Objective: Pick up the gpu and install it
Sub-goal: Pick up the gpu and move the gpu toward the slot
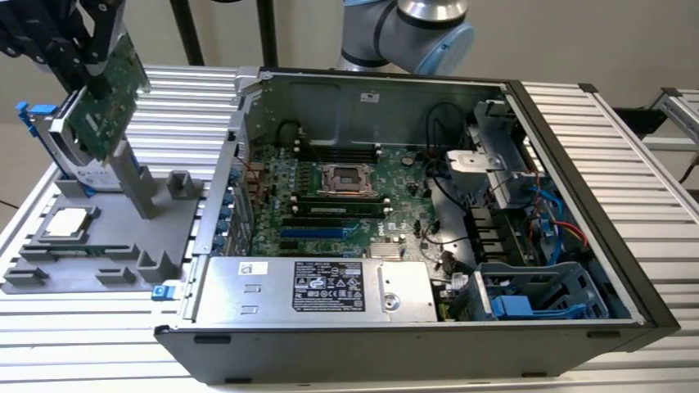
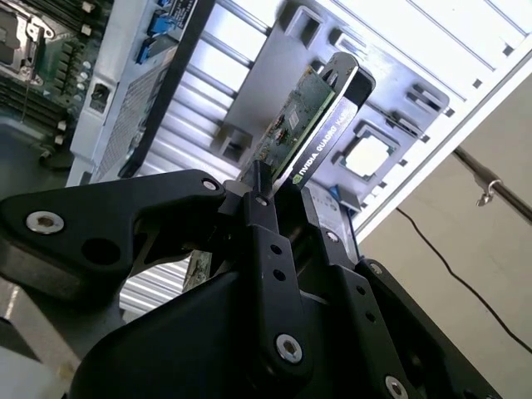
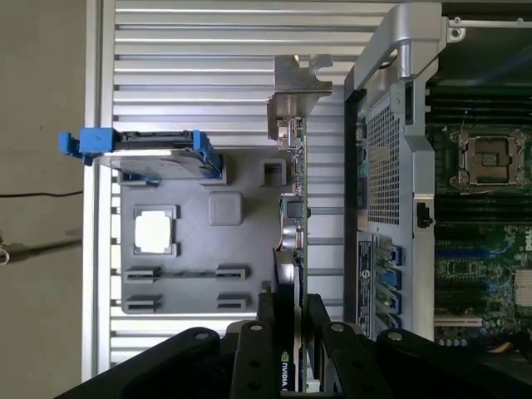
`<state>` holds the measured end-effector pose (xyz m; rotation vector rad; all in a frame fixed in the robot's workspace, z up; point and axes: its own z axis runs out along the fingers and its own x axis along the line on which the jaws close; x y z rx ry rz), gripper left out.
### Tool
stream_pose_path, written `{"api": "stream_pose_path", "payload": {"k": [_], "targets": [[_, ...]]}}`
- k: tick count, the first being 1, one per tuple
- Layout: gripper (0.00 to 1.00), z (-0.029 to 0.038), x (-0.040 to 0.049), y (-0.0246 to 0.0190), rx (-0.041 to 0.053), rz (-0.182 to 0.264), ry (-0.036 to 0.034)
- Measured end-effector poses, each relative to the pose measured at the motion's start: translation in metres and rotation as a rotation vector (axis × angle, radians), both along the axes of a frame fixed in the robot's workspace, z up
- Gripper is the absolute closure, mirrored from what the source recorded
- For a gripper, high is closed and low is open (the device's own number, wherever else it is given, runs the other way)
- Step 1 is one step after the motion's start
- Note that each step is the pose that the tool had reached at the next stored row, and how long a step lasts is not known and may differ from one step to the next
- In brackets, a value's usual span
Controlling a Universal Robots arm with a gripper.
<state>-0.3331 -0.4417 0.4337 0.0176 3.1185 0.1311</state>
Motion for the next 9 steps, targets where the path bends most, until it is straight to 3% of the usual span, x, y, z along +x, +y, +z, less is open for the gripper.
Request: {"api": "stream_pose_path", "payload": {"k": [9], "targets": [[1.0,0.0057,0.0,0.0,-0.0001,0.0,0.0001]]}}
